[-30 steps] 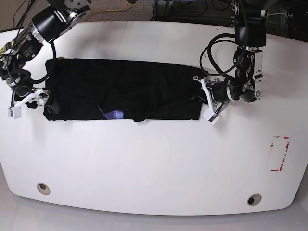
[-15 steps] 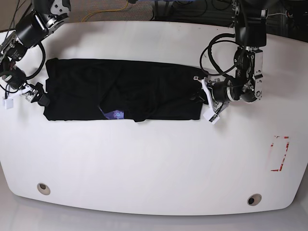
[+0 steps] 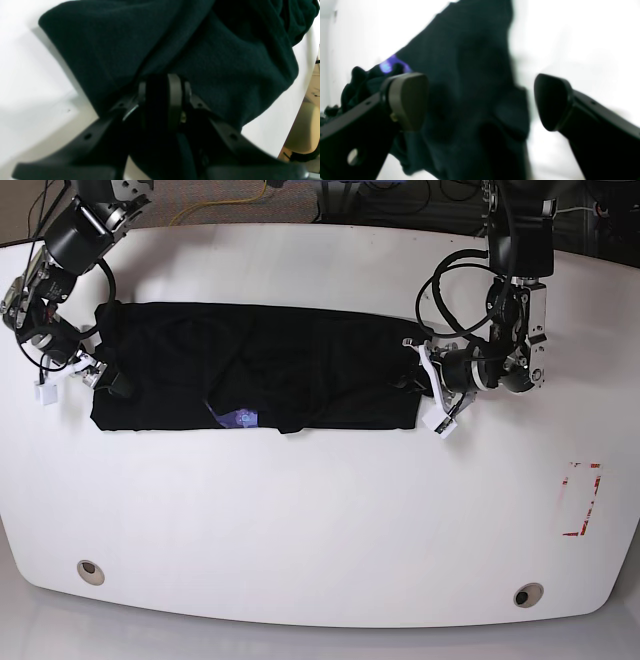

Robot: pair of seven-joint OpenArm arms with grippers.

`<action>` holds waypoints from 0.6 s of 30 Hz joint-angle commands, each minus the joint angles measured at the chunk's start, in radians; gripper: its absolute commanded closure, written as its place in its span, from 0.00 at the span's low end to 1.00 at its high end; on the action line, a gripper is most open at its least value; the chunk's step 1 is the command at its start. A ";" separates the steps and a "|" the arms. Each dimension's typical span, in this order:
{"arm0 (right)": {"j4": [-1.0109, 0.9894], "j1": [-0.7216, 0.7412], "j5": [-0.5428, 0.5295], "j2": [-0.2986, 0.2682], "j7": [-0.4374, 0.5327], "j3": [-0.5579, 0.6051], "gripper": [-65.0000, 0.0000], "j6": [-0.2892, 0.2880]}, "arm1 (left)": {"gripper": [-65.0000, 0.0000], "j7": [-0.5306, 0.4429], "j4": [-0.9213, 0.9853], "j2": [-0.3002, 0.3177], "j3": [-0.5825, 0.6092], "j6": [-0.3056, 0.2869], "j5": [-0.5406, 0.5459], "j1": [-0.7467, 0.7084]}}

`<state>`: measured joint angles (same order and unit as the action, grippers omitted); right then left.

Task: Layout the t-shirt on the table in an organized manner, then fold the t-shirt properly
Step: 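Grasp the opposite band end with the right gripper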

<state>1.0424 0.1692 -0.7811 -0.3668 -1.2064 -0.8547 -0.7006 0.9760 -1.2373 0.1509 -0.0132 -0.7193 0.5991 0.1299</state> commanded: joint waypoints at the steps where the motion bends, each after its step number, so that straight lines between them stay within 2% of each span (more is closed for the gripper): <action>1: 0.009 0.006 0.013 0.013 -0.014 0.002 0.00 0.002 | 0.86 0.073 0.006 0.014 -0.001 0.025 -0.106 -0.005; 8: 0.009 -0.012 0.013 0.045 -0.005 0.007 0.00 0.002 | 0.86 0.073 0.006 0.014 -0.001 0.025 -0.106 -0.005; 11: 0.009 -0.013 0.013 0.050 0.007 0.027 0.08 0.002 | 0.86 0.073 0.006 0.014 -0.001 0.025 -0.106 -0.005; 12: 0.009 -0.013 0.013 0.051 0.015 0.048 0.15 0.002 | 0.86 0.073 0.006 0.014 -0.001 0.025 -0.106 -0.005; 13: 0.009 -0.013 0.013 0.051 0.018 0.055 0.18 0.002 | 0.86 0.073 0.006 0.014 -0.001 0.025 -0.106 -0.005; 18: 0.009 -0.018 0.013 0.048 0.067 0.097 0.54 0.002 | 0.86 0.073 0.006 0.014 -0.001 0.030 -0.106 -0.005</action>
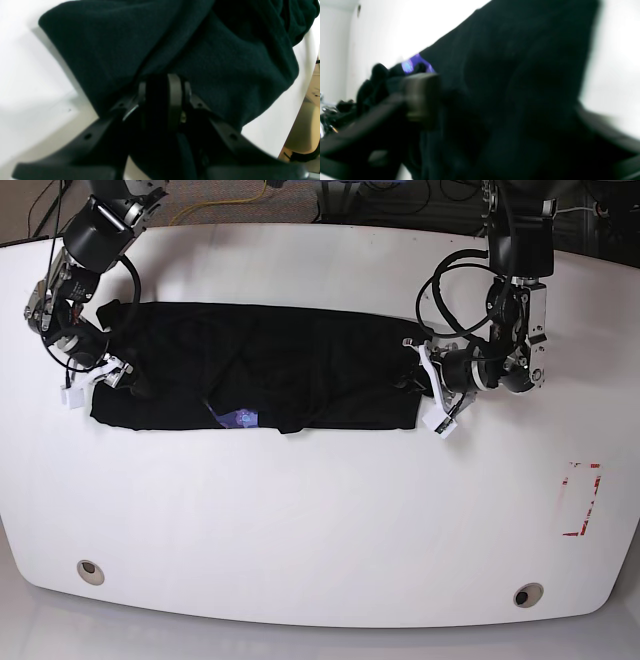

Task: Layout the t-shirt on the table in an organized manner, then fold the t-shirt properly
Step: 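Grasp the opposite band end with the right gripper, then fold both band ends toward each other with both grippers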

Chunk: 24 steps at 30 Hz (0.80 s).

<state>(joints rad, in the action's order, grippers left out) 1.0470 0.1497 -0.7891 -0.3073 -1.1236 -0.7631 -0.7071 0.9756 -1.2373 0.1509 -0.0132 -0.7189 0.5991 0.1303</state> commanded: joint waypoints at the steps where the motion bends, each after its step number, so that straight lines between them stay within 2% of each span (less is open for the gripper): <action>1: 0.005 0.000 0.021 -0.016 -0.008 0.012 0.65 0.009 | 0.86 0.073 0.006 0.014 -0.001 0.031 -0.107 -0.005; 5: 0.006 0.000 0.023 -0.023 -0.003 0.026 0.97 0.009 | 0.86 0.073 0.006 0.014 -0.001 0.031 -0.107 -0.005; 6: 0.006 -0.002 0.023 -0.028 -0.003 0.024 1.00 0.009 | 0.86 0.073 0.006 0.014 -0.001 0.031 -0.107 -0.005; 10: 0.029 -0.003 0.023 -0.039 -0.005 0.024 0.99 0.009 | 0.86 0.073 0.006 0.013 -0.001 0.040 -0.107 -0.004; 13: 0.103 -0.029 0.018 -0.040 -0.008 0.024 1.00 0.009 | 0.86 0.075 0.006 0.009 0.009 0.083 -0.121 -0.002; 20: 0.393 -0.108 0.013 -0.028 -0.049 0.024 1.00 0.009 | 0.86 0.075 0.006 0.005 0.100 0.114 -0.190 0.002; 24: 0.557 -0.143 0.017 0.006 -0.091 0.026 1.00 0.009 | 0.86 0.073 0.004 -0.001 0.147 0.114 -0.213 0.004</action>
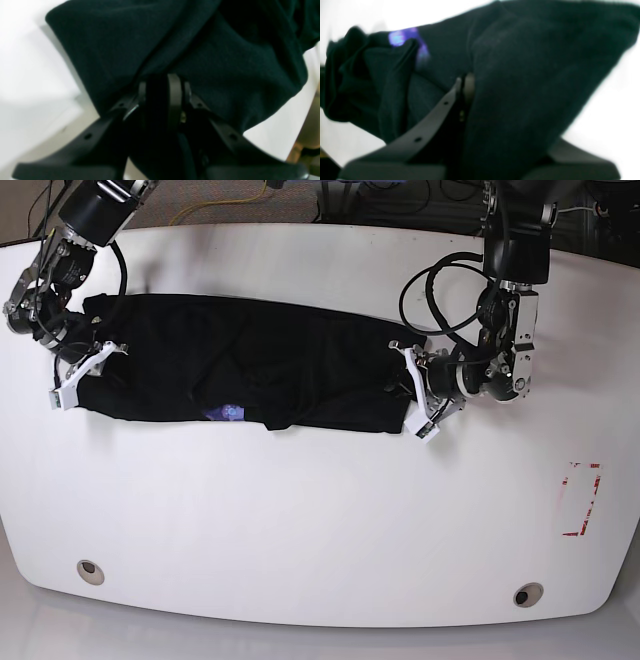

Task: Layout the t-shirt on the table in an organized manner, then fold the t-shirt properly
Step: 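Fold both band ends toward each other with both grippers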

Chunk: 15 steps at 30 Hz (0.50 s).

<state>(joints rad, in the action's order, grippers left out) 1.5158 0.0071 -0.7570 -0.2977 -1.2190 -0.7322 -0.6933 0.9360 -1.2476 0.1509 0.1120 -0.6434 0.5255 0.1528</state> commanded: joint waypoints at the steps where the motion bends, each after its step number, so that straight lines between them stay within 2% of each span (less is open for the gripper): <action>1: 0.122 -0.005 -0.016 0.001 -0.002 -0.003 1.00 -0.005 | 0.86 0.113 0.015 -0.007 0.027 0.038 -0.143 -0.019; 6: 0.285 -0.015 -0.017 0.022 -0.063 0.027 1.00 -0.005 | 0.86 0.113 0.015 -0.038 0.030 0.040 -0.186 -0.019; 11: 0.426 -0.015 -0.017 0.047 -0.089 0.133 1.00 -0.005 | 0.86 0.113 0.015 -0.072 0.031 0.040 -0.235 -0.017; 15: 0.450 -0.006 -0.019 0.081 -0.089 0.219 1.00 -0.005 | 0.86 0.113 0.013 -0.103 0.031 0.040 -0.285 -0.017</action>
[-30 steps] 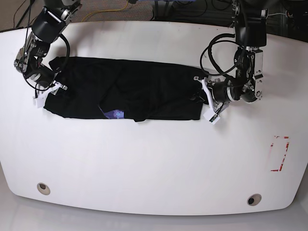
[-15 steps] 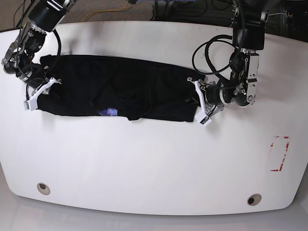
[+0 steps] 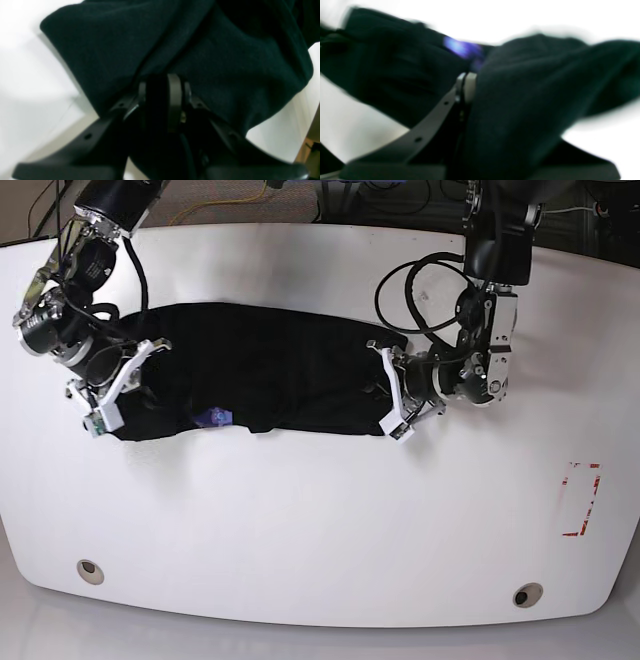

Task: Layout the t-shirt on the table in an organized manner, then fold the t-shirt properly
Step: 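Fold both band ends toward each other with both grippers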

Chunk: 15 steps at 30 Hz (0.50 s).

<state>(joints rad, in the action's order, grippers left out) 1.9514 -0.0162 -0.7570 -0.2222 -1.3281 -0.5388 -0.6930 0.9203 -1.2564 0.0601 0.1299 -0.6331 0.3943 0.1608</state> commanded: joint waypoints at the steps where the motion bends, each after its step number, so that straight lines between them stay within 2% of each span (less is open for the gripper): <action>1: 0.015 0.020 -0.017 0.013 0.020 0.047 1.00 -0.005 | 0.86 0.128 0.022 -0.018 0.014 0.029 -0.168 -0.027; 7: 0.012 0.051 -0.012 0.094 0.020 0.145 1.00 -0.005 | 0.86 0.128 0.022 -0.062 0.014 0.029 -0.225 -0.027; 15: 0.010 0.054 -0.011 0.180 0.038 0.245 1.00 -0.005 | 0.86 0.128 0.020 -0.084 0.014 0.029 -0.232 -0.031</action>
<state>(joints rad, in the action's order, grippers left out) 1.9442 0.0200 -0.7406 -0.0502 -1.3289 -0.2985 -0.6968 0.9119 -1.2606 -0.0265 0.1326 -0.6247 0.2806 0.1631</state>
